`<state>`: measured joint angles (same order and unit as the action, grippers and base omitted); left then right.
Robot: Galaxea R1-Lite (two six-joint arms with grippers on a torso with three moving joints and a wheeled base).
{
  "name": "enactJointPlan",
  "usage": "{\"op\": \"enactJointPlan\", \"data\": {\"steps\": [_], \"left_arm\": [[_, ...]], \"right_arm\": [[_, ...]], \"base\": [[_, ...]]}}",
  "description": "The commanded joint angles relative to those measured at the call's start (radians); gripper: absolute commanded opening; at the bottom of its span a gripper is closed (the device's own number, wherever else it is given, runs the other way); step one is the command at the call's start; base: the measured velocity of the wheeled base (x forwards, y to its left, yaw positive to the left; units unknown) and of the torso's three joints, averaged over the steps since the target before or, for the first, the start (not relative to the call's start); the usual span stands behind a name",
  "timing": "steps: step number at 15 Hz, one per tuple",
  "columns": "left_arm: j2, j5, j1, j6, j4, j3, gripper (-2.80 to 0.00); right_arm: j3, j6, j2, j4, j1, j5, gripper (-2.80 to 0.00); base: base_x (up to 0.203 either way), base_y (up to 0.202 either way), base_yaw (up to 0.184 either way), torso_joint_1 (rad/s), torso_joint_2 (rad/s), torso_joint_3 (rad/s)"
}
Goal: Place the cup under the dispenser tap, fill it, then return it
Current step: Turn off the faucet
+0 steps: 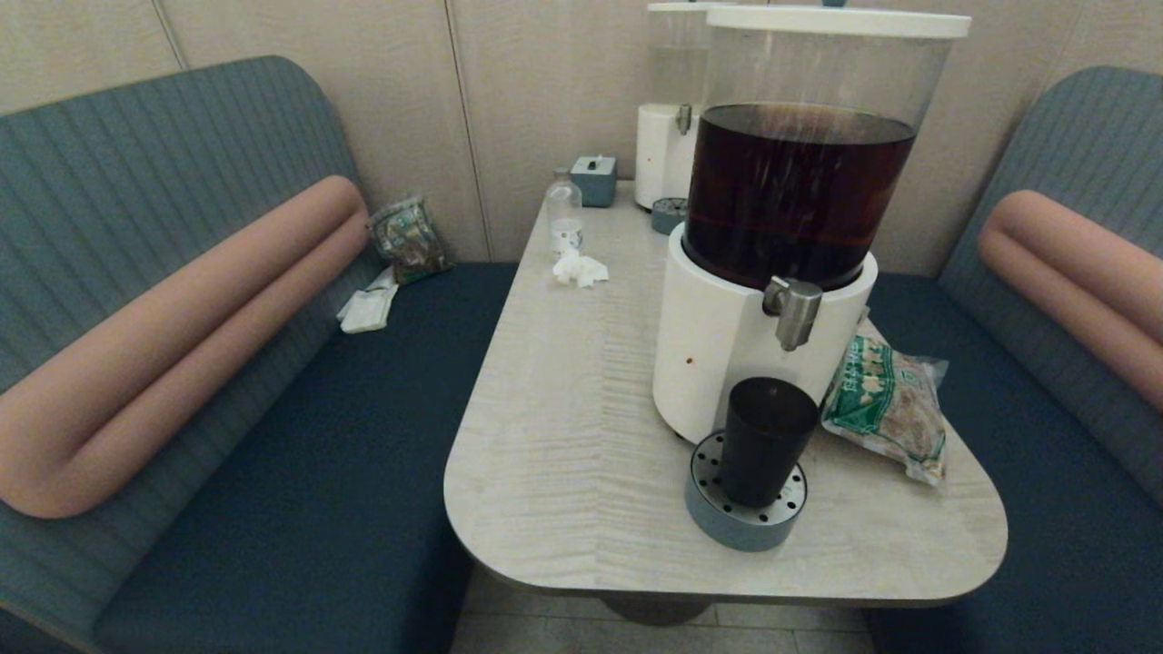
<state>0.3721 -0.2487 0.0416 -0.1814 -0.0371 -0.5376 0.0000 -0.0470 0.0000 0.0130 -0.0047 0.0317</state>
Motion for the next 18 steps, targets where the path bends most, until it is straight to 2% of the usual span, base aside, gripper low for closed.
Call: {"op": "enactJointPlan", "data": {"steps": [1, 2, 5, 6, 7, 9, 10, 11, 12, 13, 14, 15, 16, 17, 18], "left_arm": [[0.378, -0.083, 0.023, -0.324, -0.277, -0.126, -2.80], [0.497, -0.113, 0.032, -0.500, -0.433, -0.153, -2.80], [0.738, -0.167, 0.052, -1.167, -0.942, -0.158, -2.80], [0.821, -0.177, 0.066, -1.365, -1.108, -0.135, -2.80], [0.905, -0.183, 0.085, -1.470, -1.218, -0.108, -2.80], [1.081, -0.205, 0.149, -1.546, -1.372, -0.048, -2.80], [1.168, -0.234, 0.195, -1.525, -1.413, -0.023, -2.80], [1.257, -0.271, 0.239, -1.437, -1.439, -0.004, -2.80], [1.349, -0.309, 0.276, -1.278, -1.454, 0.009, -2.80], [1.448, -0.343, 0.310, -1.058, -1.466, 0.018, -2.80], [1.539, -0.367, 0.338, -0.866, -1.473, 0.020, -2.80], [1.632, -0.385, 0.365, -0.709, -1.479, 0.010, -2.80], [1.713, -0.399, 0.393, -0.590, -1.484, -0.020, -2.80], [1.772, -0.409, 0.422, -0.514, -1.487, -0.080, -2.80], [1.803, -0.415, 0.453, -0.474, -1.489, -0.155, -2.80]], "right_arm": [[0.000, -0.001, 0.002, 0.001, 0.000, 0.002, -2.80], [0.000, -0.002, 0.002, 0.001, 0.000, 0.001, -2.80], [0.000, -0.001, 0.002, 0.001, 0.000, 0.001, -2.80], [0.000, -0.001, 0.002, 0.001, 0.000, 0.002, -2.80], [0.000, -0.001, 0.002, 0.001, 0.000, 0.001, -2.80], [0.000, -0.001, 0.002, 0.001, 0.000, 0.001, -2.80], [0.000, -0.001, 0.002, 0.001, 0.000, 0.001, -2.80], [0.000, -0.001, 0.002, 0.001, 0.000, 0.001, -2.80], [0.000, -0.001, 0.002, 0.001, 0.000, 0.001, -2.80], [0.000, -0.001, 0.002, 0.001, 0.000, 0.001, -2.80], [0.000, -0.001, 0.002, 0.001, 0.000, 0.002, -2.80], [0.000, -0.001, 0.002, 0.001, 0.000, 0.001, -2.80], [0.000, -0.001, 0.002, 0.001, 0.000, 0.001, -2.80], [0.000, -0.001, 0.002, 0.001, 0.000, 0.001, -2.80], [0.000, -0.001, 0.002, 0.001, 0.000, 0.001, -2.80]], "base": [[0.000, 0.000, 0.000, 0.000, 0.00, 0.000], [0.000, 0.000, 0.000, 0.000, 0.00, 0.000], [0.000, 0.000, 0.000, 0.000, 0.00, 0.000], [0.000, 0.000, 0.000, 0.000, 0.00, 0.000], [0.000, 0.000, 0.000, 0.000, 0.00, 0.000], [0.000, 0.000, 0.000, 0.000, 0.00, 0.000], [0.000, 0.000, 0.000, 0.000, 0.00, 0.000], [0.000, 0.000, 0.000, 0.000, 0.00, 0.000], [0.000, 0.000, 0.000, 0.000, 0.00, 0.000], [0.000, 0.000, 0.000, 0.000, 0.00, 0.000], [0.000, 0.000, 0.000, 0.000, 0.00, 0.000], [0.000, 0.000, 0.000, 0.000, 0.00, 0.000], [0.000, 0.000, 0.000, 0.000, 0.00, 0.000], [0.000, 0.000, 0.000, 0.000, 0.00, 0.000], [0.000, 0.000, 0.000, 0.000, 0.00, 0.000]]}}
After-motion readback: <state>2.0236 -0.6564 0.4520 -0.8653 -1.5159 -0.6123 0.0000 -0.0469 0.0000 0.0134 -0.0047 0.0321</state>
